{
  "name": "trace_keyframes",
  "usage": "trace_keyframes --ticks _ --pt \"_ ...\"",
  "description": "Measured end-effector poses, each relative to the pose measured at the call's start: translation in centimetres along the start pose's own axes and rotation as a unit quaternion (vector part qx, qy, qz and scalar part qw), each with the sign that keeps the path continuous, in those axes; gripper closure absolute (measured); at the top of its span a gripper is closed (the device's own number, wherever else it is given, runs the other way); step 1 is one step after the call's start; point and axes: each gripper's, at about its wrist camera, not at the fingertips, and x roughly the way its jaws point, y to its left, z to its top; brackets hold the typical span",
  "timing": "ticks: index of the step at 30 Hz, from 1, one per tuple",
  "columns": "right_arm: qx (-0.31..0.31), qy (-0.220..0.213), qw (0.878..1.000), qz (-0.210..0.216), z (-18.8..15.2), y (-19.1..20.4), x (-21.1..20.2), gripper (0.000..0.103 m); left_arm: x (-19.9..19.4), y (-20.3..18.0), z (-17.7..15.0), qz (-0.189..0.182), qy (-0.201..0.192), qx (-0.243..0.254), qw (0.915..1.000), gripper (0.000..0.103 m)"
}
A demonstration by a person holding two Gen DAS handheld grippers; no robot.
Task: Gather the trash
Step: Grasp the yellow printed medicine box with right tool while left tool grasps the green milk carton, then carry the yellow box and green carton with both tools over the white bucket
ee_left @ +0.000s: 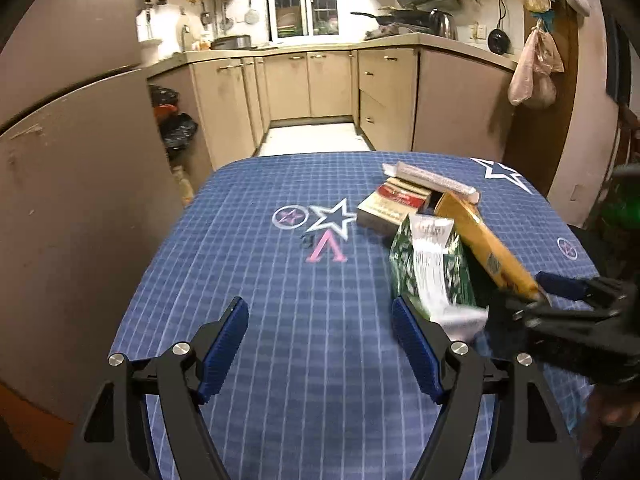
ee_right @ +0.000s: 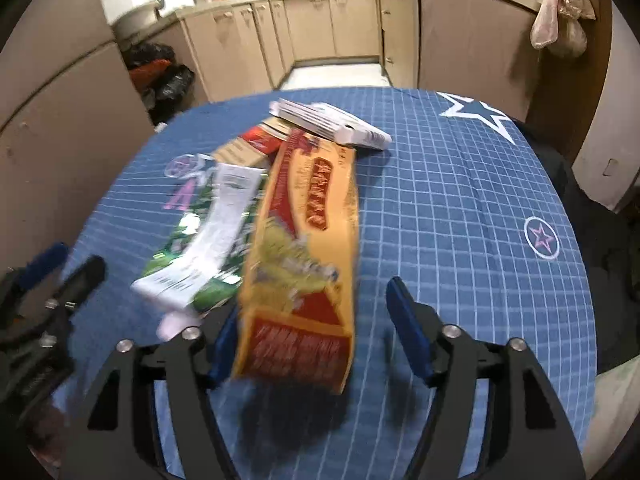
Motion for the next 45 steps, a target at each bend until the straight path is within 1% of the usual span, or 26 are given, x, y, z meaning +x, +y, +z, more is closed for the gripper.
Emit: trace_keyframes --ticks 1,2,3,5,6,9,11,13,14,15,16,17,19,20,21,22,23,26,28,29,30,31,34,38,42,45 --pt "-0.003 0.004 1.000 -0.001 0.1 0.0 0.4 0.038 0.3 -0.2 0.5 -0.005 0.001 0.005 1.0000 0.028" --pt "-0.014 0.007 1.000 -0.003 0.2 -0.1 1.0 0.056 0.3 -0.3 0.7 -0.005 -0.001 0.009 0.9999 0.028" --pt "-0.021 -0.002 1.000 -0.012 0.1 -0.1 0.8 0.061 0.4 -0.5 0.8 -0.003 -0.003 0.015 0.9999 0.028" --pt "-0.019 -0.009 1.000 -0.006 -0.3 -0.6 0.6 0.067 0.5 -1.0 1.0 -0.008 -0.005 0.032 0.9994 0.028" --pt "-0.021 -0.013 1.000 -0.009 -0.7 -1.1 0.3 0.079 0.6 -1.3 1.0 -0.012 -0.004 0.038 0.9992 0.028" --pt "-0.016 -0.029 0.999 -0.010 -2.0 -2.2 -1.0 0.081 1.3 -2.3 1.4 -0.030 0.008 0.050 0.9983 0.028" --pt "-0.004 -0.039 0.999 -0.004 -3.0 -3.3 -2.0 0.082 2.3 -3.4 2.3 -0.059 0.020 0.065 0.9960 0.027" --pt "0.018 -0.048 0.999 0.008 -3.9 -4.6 -3.1 0.082 3.5 -4.5 3.0 -0.083 0.026 0.080 0.9930 0.022" --pt "0.030 -0.054 0.998 0.014 -4.4 -5.3 -3.8 0.082 4.3 -5.0 3.5 -0.099 0.031 0.087 0.9908 0.022" --pt "0.039 -0.059 0.997 0.018 -4.9 -6.0 -4.5 0.082 5.1 -5.3 3.9 -0.109 0.035 0.087 0.9896 0.021" --pt "0.042 -0.061 0.997 0.021 -5.0 -6.2 -4.9 0.082 6.0 -5.4 4.2 -0.117 0.042 0.084 0.9887 0.017" --pt "0.047 -0.064 0.996 0.028 -5.4 -6.6 -5.4 0.082 7.4 -5.5 4.7 -0.128 0.061 0.072 0.9872 0.017" --pt "0.051 -0.067 0.996 0.037 -5.8 -6.9 -6.0 0.082 9.2 -5.9 5.0 -0.149 0.086 0.066 0.9829 0.017" --pt "0.055 -0.068 0.995 0.044 -5.9 -7.0 -6.2 0.082 9.7 -6.2 5.0 -0.145 0.091 0.071 0.9826 0.017" --pt "0.057 -0.068 0.995 0.050 -6.0 -7.1 -6.4 0.082 10.2 -6.8 4.8 -0.134 0.097 0.080 0.9829 0.016" --pt "0.058 -0.069 0.994 0.056 -6.1 -7.1 -6.5 0.082 10.6 -7.3 4.7 -0.128 0.100 0.089 0.9827 0.012" --pt "0.059 -0.070 0.994 0.061 -6.1 -7.1 -6.5 0.082 11.0 -7.7 4.6 -0.125 0.104 0.093 0.9823 0.011" --pt "0.060 -0.071 0.993 0.069 -6.0 -6.8 -6.3 0.082 12.0 -8.5 3.9 -0.112 0.125 0.103 0.9803 0.011" --pt "0.061 -0.070 0.993 0.075 -6.1 -6.8 -6.0 0.082 11.8 -8.5 3.5 -0.108 0.117 0.098 0.9823 0.011" --pt "0.062 -0.070 0.993 0.074 -6.1 -6.7 -5.9 0.082 11.8 -8.5 3.5 -0.108 0.116 0.097 0.9827 0.011" --pt "0.062 -0.070 0.993 0.075 -6.2 -6.7 -5.9 0.082 11.6 -8.3 3.3 -0.108 0.110 0.095 0.9835 0.018" --pt "0.064 -0.070 0.993 0.076 -6.3 -6.7 -5.9 0.082 11.2 -8.3 3.2 -0.108 0.099 0.094 0.9846 0.025" --pt "0.063 -0.074 0.992 0.076 -6.3 -6.9 -6.2 0.082 10.1 -7.9 2.3 -0.115 0.089 0.079 0.9861 0.027" --pt "0.058 -0.084 0.992 0.078 -6.7 -6.5 -7.2 0.082 7.6 -6.5 0.8 -0.108 0.072 0.053 0.9901 0.029" --pt "0.053 -0.088 0.991 0.084 -6.9 -5.9 -7.7 0.082 4.2 -4.6 -0.3 -0.085 0.051 0.034 0.9945 0.031" --pt "0.050 -0.087 0.991 0.089 -7.3 -5.2 -7.7 0.082 1.8 -4.0 -0.8 -0.070 0.037 0.029 0.9964 0.031"
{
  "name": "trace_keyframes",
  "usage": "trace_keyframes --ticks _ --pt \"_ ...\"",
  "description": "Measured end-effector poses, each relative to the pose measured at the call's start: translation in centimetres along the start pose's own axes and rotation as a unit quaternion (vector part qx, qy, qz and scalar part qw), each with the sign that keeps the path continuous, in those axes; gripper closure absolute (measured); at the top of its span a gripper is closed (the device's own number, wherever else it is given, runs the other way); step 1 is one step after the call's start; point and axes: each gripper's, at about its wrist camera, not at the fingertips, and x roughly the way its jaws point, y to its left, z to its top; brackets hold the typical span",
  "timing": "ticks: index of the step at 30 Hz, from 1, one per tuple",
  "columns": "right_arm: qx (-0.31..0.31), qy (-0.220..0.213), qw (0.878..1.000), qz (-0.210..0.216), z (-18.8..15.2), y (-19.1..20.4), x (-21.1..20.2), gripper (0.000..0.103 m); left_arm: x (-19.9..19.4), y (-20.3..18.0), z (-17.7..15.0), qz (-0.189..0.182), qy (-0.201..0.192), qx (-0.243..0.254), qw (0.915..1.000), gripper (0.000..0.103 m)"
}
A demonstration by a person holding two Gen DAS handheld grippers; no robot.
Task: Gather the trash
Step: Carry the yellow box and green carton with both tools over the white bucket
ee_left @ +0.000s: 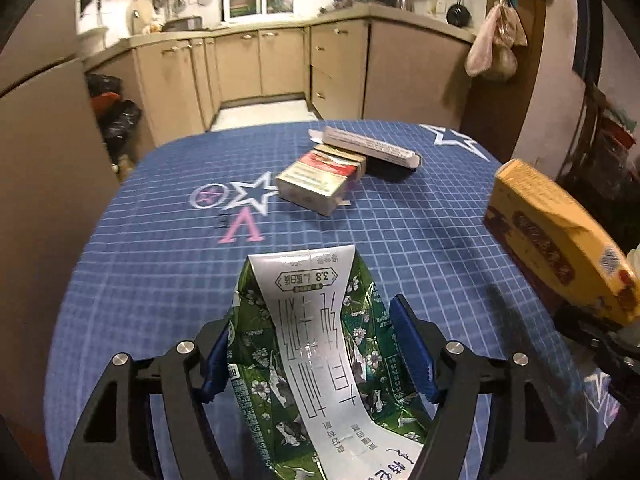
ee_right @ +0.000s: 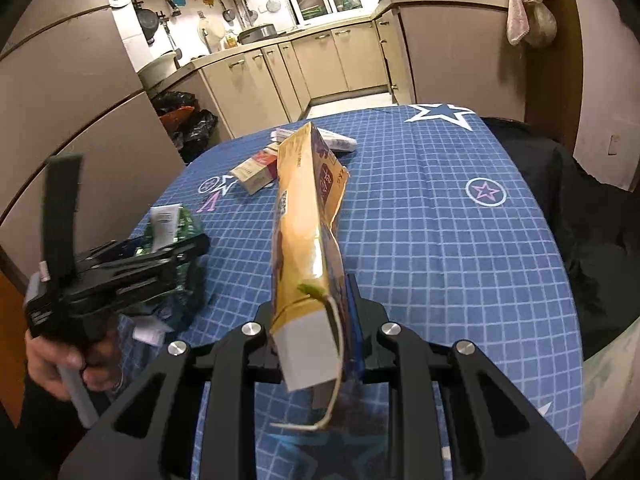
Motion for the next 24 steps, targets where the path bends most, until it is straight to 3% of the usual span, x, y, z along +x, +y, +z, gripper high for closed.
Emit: trace_keyframes --ticks 5,10,19,24 --pt "-0.003 0.006 1.000 0.005 -1.1 1.0 -0.4 0.082 -3.4 -0.7 -1.3 0.043 -0.027 0.006 0.9987 0.031" --pt "-0.009 0.002 1.000 0.005 -1.7 1.9 -1.7 0.082 -5.8 -1.4 -2.6 0.056 -0.041 0.014 0.9975 0.032" --pt "-0.015 -0.047 0.999 -0.011 -1.3 2.0 -7.0 0.082 -9.4 -3.8 -2.1 0.072 -0.083 0.042 0.9931 0.032" --pt "-0.013 -0.083 0.996 -0.027 -0.8 0.8 -11.1 0.082 -11.4 -5.9 -1.1 0.063 -0.105 0.059 0.9908 0.032"
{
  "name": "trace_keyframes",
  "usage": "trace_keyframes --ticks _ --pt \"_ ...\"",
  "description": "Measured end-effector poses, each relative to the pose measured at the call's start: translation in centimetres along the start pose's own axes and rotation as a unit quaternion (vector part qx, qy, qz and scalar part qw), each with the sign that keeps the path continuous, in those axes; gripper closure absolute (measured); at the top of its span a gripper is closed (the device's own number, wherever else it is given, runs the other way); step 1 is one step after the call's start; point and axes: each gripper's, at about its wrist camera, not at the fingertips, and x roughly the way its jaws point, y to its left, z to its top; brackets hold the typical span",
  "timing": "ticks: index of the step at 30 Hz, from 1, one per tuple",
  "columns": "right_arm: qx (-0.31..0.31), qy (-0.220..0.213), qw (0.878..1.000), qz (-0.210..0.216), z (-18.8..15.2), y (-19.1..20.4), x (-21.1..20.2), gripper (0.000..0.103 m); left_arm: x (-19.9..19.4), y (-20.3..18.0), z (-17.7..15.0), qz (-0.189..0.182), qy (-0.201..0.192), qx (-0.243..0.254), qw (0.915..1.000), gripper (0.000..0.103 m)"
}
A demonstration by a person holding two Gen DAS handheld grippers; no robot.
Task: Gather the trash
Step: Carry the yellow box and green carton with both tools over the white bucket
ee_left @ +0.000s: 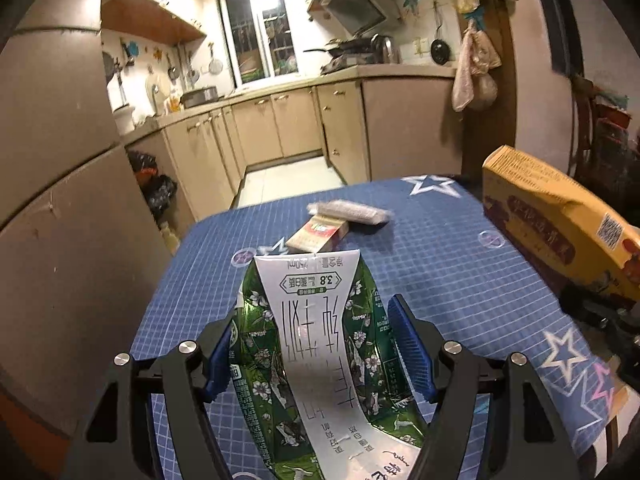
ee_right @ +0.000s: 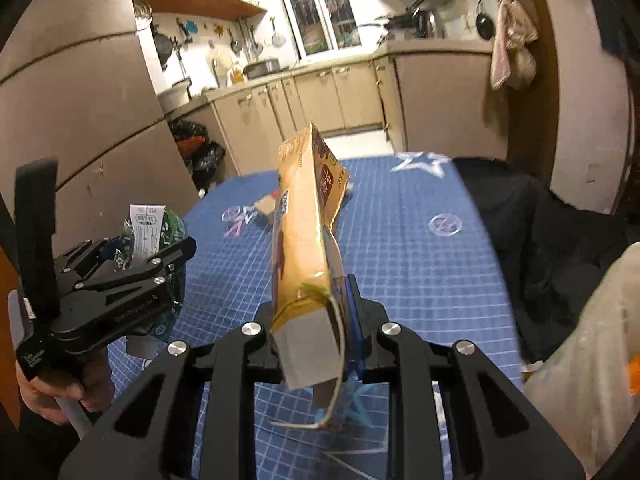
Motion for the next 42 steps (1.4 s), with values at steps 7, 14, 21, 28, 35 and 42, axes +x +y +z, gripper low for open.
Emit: trace_keyframes --ticks 7,14,21,28,35,42 --pt "0.008 -0.044 0.998 -0.047 0.9 -3.9 -6.0 0.082 -1.8 -4.8 2.3 -0.034 -0.031 0.036 0.9983 0.035" --pt "0.031 -0.072 0.992 -0.098 0.6 -8.3 -10.3 0.082 -3.3 -11.3 4.1 -0.079 -0.055 0.075 0.9925 0.037" --pt "0.048 -0.087 0.987 -0.130 -0.3 -11.3 -13.1 0.082 -4.4 -15.7 5.0 -0.106 -0.068 0.093 0.9877 0.037" --pt "0.058 -0.096 0.980 -0.164 -1.5 -13.7 -15.8 0.082 -6.1 -20.6 5.3 -0.136 -0.086 0.127 0.9788 0.038" --pt "0.080 -0.099 0.971 -0.202 -2.9 -17.0 -18.5 0.082 -7.2 -27.2 5.6 -0.173 -0.095 0.161 0.9670 0.038" --pt "0.104 -0.097 0.962 -0.234 -4.7 -20.6 -20.7 0.082 -7.5 -33.7 5.1 -0.199 -0.101 0.197 0.9548 0.039"
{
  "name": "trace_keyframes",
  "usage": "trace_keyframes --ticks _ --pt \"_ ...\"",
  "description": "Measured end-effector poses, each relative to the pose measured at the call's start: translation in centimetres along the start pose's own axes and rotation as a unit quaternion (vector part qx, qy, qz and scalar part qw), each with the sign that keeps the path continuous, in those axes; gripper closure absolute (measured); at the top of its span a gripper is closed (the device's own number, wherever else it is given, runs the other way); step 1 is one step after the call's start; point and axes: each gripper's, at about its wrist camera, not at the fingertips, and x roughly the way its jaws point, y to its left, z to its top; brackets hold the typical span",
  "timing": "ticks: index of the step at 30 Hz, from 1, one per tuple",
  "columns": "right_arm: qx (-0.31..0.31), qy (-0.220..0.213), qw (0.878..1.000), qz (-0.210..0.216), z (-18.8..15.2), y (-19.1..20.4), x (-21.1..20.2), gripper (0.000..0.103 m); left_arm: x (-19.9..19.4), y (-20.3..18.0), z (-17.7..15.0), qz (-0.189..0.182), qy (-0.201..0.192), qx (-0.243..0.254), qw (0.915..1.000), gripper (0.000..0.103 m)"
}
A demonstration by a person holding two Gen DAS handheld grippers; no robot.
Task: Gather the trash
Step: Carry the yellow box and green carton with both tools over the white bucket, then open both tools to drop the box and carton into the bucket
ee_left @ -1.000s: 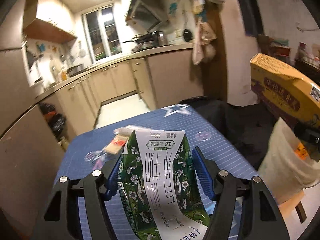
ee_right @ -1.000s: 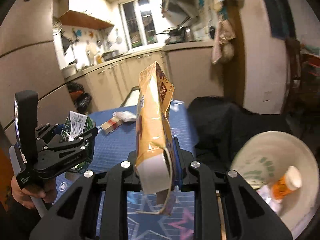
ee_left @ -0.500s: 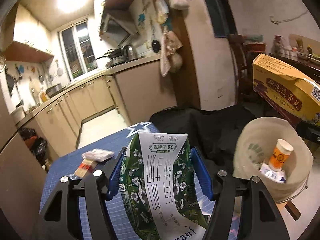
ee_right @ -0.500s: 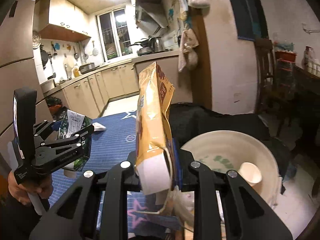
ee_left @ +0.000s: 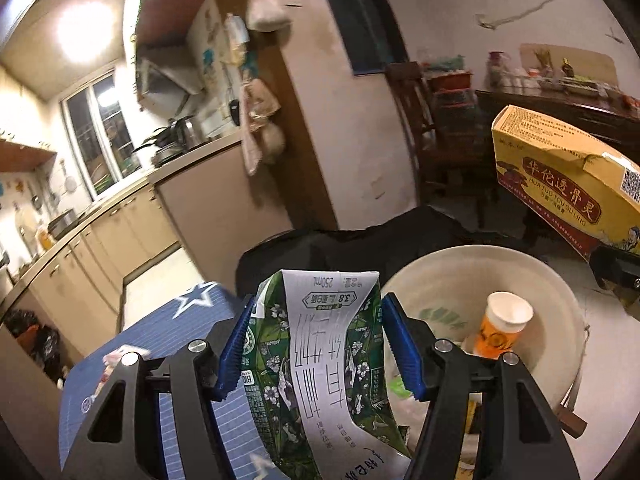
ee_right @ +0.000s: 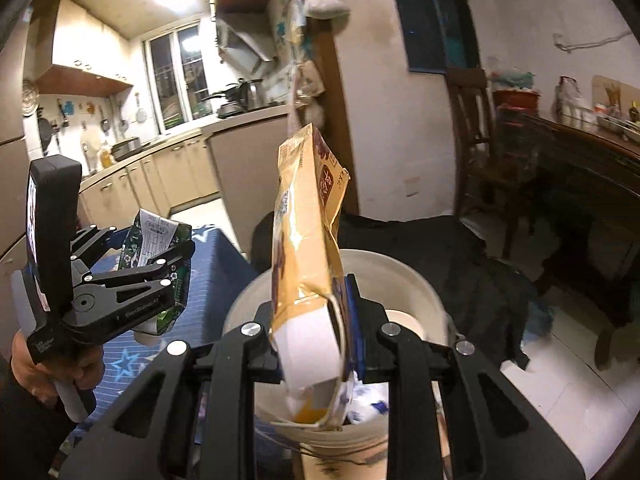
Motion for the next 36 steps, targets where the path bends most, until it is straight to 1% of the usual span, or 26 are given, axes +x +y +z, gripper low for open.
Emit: trace_keyframes --ticks 8,14,21,25,28,33,36 --pt "0.016 0.015 1.000 -0.016 -0.5 -2.6 1.2 0.082 3.0 -4.5 1.1 -0.018 0.003 0.027 0.9995 0.039" --pt "0.036 0.043 0.998 -0.017 -1.1 -4.5 3.2 0.082 4.9 -6.7 1.4 -0.033 0.008 0.044 0.9984 0.040" --pt "0.057 0.072 0.996 -0.005 -2.3 -5.3 5.0 0.082 7.1 -7.1 1.2 -0.052 0.022 0.048 0.9973 0.041" --pt "0.058 0.077 0.995 0.001 -2.3 -5.0 5.3 0.082 7.7 -7.3 1.4 -0.058 0.025 0.044 0.9970 0.041" --pt "0.059 0.076 0.995 0.006 -1.8 -5.0 5.2 0.082 7.6 -6.7 2.2 -0.081 0.026 0.031 0.9959 0.041" --pt "0.058 0.079 0.995 0.007 -1.5 -5.2 5.3 0.082 7.5 -5.4 3.9 -0.129 0.027 0.008 0.9912 0.041" --pt "0.063 0.084 0.994 0.011 -1.5 -5.3 5.6 0.082 7.9 -5.2 3.8 -0.134 0.030 0.008 0.9905 0.041"
